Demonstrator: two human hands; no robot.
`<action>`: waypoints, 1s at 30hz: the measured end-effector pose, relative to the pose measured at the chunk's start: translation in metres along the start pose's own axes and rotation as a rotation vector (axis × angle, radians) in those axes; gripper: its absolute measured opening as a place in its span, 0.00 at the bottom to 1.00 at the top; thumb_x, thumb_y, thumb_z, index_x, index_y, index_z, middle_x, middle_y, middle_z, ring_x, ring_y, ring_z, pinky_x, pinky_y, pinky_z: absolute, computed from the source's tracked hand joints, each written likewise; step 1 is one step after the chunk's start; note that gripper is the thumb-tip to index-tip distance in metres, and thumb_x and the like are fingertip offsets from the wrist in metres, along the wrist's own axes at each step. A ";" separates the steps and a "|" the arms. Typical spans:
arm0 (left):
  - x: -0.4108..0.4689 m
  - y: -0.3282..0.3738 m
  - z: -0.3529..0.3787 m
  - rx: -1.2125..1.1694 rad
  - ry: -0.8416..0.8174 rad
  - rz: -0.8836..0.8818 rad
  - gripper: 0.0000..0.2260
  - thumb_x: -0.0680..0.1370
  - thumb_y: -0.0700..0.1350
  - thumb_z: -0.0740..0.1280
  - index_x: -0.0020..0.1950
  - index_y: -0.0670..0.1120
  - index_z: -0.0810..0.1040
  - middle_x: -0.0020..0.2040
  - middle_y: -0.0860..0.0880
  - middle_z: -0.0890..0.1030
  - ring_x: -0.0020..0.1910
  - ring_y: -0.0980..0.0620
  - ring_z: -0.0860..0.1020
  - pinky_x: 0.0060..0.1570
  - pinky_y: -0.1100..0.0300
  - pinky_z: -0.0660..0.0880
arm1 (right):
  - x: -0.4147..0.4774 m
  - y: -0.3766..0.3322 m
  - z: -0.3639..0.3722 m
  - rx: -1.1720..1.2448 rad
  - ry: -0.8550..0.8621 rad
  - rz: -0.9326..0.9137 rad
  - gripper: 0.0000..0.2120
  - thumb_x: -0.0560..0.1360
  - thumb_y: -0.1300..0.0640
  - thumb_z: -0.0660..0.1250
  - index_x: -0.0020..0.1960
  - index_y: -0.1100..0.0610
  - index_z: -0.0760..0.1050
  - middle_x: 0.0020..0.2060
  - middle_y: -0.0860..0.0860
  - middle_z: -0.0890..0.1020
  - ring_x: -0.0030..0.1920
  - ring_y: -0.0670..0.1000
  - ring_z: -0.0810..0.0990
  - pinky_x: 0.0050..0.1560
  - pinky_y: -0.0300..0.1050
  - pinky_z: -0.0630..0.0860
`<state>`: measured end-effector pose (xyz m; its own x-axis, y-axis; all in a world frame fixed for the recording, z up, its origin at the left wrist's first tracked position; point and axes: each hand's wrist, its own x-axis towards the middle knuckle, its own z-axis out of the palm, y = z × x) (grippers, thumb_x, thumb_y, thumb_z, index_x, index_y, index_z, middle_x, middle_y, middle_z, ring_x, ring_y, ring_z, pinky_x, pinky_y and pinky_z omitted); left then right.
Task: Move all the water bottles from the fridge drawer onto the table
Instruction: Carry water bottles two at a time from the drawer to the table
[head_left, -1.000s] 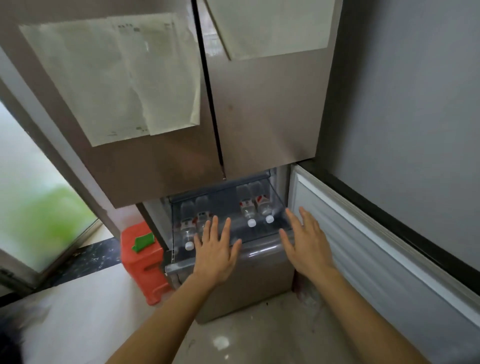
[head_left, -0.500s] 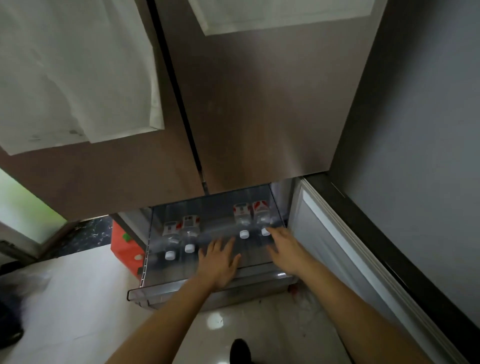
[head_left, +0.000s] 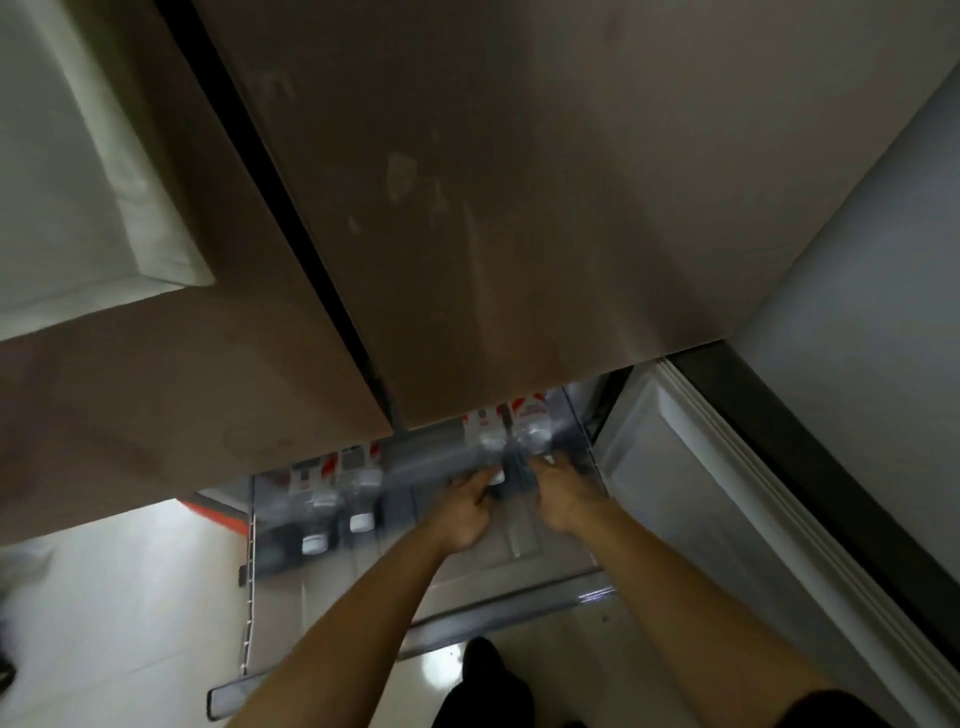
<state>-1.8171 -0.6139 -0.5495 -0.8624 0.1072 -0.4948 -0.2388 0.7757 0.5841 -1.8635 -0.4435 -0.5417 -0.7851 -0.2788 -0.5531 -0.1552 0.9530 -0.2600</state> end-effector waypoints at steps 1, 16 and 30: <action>0.006 0.000 0.000 -0.015 -0.002 0.004 0.23 0.83 0.42 0.56 0.78 0.53 0.61 0.79 0.47 0.60 0.78 0.46 0.58 0.76 0.53 0.54 | 0.005 0.001 0.005 -0.017 0.001 -0.023 0.26 0.83 0.56 0.55 0.80 0.53 0.54 0.77 0.59 0.61 0.73 0.63 0.65 0.71 0.55 0.65; -0.028 -0.005 -0.014 -0.322 0.198 -0.180 0.08 0.73 0.41 0.71 0.45 0.54 0.78 0.45 0.55 0.80 0.48 0.51 0.79 0.46 0.65 0.72 | -0.022 -0.017 -0.001 0.116 -0.058 0.015 0.28 0.75 0.63 0.70 0.72 0.47 0.71 0.72 0.55 0.70 0.68 0.58 0.73 0.67 0.48 0.72; -0.124 0.028 -0.047 -0.043 0.683 -0.093 0.13 0.74 0.48 0.72 0.53 0.57 0.71 0.54 0.48 0.78 0.54 0.46 0.77 0.52 0.49 0.78 | -0.118 -0.034 -0.074 0.047 0.361 -0.224 0.19 0.71 0.45 0.74 0.55 0.44 0.67 0.49 0.49 0.80 0.48 0.54 0.80 0.44 0.44 0.73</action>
<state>-1.7381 -0.6351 -0.4414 -0.9221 -0.3853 -0.0364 -0.3309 0.7359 0.5907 -1.8098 -0.4342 -0.4094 -0.8959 -0.4109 -0.1688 -0.3245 0.8648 -0.3830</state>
